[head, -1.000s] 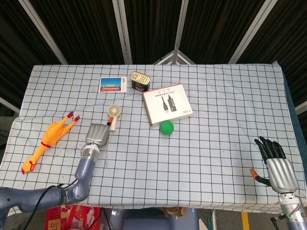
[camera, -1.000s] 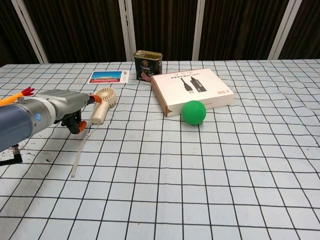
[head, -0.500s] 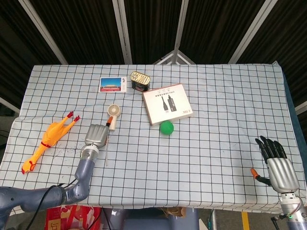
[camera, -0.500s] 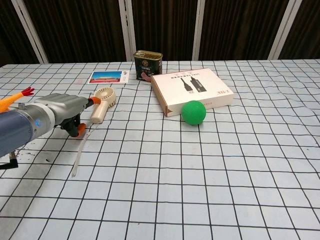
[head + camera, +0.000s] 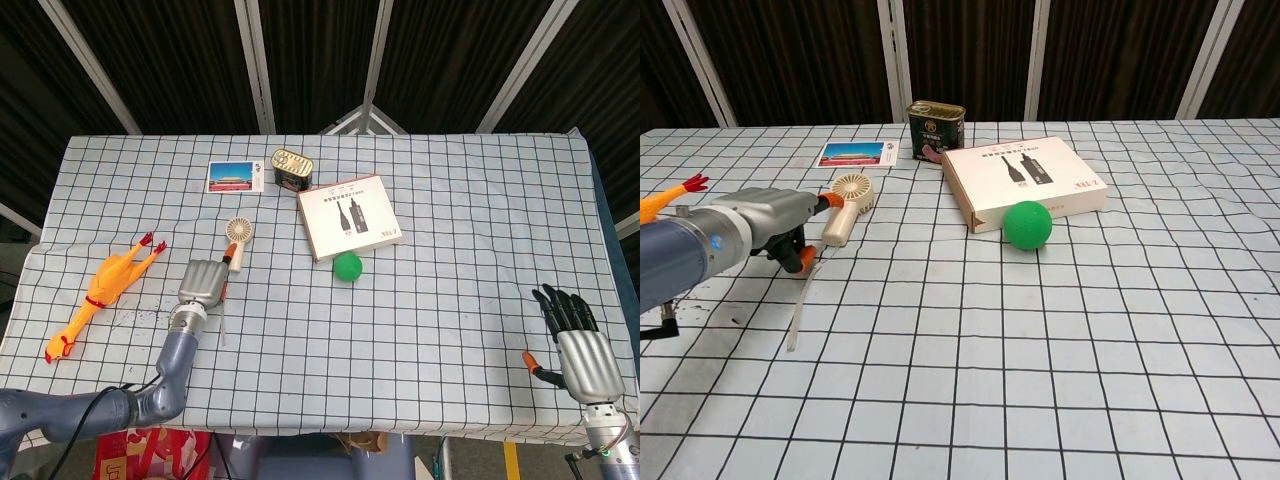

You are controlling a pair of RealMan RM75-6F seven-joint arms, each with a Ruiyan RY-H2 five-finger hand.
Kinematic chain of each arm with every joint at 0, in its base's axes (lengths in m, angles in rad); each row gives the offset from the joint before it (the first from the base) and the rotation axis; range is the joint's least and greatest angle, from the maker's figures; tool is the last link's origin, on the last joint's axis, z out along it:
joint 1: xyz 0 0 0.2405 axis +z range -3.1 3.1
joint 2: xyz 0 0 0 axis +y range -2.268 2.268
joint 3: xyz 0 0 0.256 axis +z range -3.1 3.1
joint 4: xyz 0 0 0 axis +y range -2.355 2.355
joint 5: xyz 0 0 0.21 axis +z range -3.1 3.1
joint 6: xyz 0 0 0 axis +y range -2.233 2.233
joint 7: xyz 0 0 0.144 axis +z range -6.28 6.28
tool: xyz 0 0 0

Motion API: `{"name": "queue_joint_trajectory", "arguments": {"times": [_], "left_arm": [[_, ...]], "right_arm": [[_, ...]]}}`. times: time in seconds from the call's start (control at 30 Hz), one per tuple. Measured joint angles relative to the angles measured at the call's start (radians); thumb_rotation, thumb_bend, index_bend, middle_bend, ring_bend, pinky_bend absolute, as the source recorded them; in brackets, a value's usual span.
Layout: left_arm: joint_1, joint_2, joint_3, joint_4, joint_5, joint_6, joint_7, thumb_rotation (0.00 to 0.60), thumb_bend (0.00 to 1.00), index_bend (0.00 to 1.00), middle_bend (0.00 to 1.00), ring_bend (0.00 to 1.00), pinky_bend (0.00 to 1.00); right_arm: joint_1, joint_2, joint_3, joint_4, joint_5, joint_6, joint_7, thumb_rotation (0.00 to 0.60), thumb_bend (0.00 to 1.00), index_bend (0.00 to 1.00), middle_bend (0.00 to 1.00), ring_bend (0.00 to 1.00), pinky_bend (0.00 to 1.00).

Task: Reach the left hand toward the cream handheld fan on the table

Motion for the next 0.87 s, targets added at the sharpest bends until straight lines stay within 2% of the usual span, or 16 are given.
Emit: {"name": "queue_joint_trajectory", "arguments": {"times": [0.1, 0.2, 0.27, 0.33, 0.5, 0.57, 0.67, 0.87], "left_arm": [[0.013, 0.02, 0.001, -0.035, 0.06, 0.037, -0.031, 0.6, 0.67, 0.0, 0.68, 0.59, 0.69], [0.034, 0.046, 0.004, -0.076, 0.144, 0.09, -0.076, 0.6, 0.54, 0.0, 0.47, 0.48, 0.59], [0.055, 0.07, 0.011, -0.109, 0.215, 0.133, -0.113, 0.6, 0.47, 0.0, 0.33, 0.36, 0.45], [0.082, 0.101, 0.024, -0.143, 0.29, 0.176, -0.152, 0.6, 0.4, 0.0, 0.23, 0.24, 0.31], [0.17, 0.199, 0.086, -0.224, 0.468, 0.291, -0.237, 0.6, 0.21, 0.0, 0.05, 0.03, 0.05], [0.227, 0.25, 0.132, -0.258, 0.539, 0.351, -0.273, 0.6, 0.15, 0.0, 0.01, 0.0, 0.01], [0.309, 0.321, 0.204, -0.296, 0.61, 0.425, -0.321, 0.6, 0.1, 0.0, 0.0, 0.0, 0.0], [0.435, 0.404, 0.307, -0.305, 0.693, 0.525, -0.407, 0.6, 0.09, 0.0, 0.0, 0.0, 0.0]], "right_arm": [[0.0, 0.0, 0.0, 0.0, 0.0, 0.0, -0.002, 0.6, 0.29, 0.0, 0.0, 0.0, 0.05], [0.0, -0.001, 0.0, 0.001, 0.0, 0.0, -0.005, 0.6, 0.29, 0.0, 0.0, 0.0, 0.05], [0.0, -0.002, 0.0, 0.002, 0.001, 0.0, -0.007, 0.6, 0.29, 0.0, 0.0, 0.0, 0.05], [-0.001, -0.002, 0.0, 0.002, 0.002, 0.0, -0.009, 0.6, 0.29, 0.0, 0.0, 0.0, 0.05], [-0.001, -0.002, 0.0, 0.003, 0.003, -0.001, -0.017, 0.6, 0.29, 0.0, 0.0, 0.0, 0.05], [-0.001, -0.003, 0.0, 0.003, 0.004, -0.001, -0.022, 0.6, 0.29, 0.0, 0.0, 0.0, 0.05], [-0.001, -0.005, 0.001, 0.003, 0.003, 0.001, -0.028, 0.6, 0.29, 0.0, 0.0, 0.0, 0.05], [-0.001, -0.014, 0.001, 0.006, 0.002, 0.004, -0.055, 0.6, 0.29, 0.0, 0.0, 0.0, 0.05]]}}
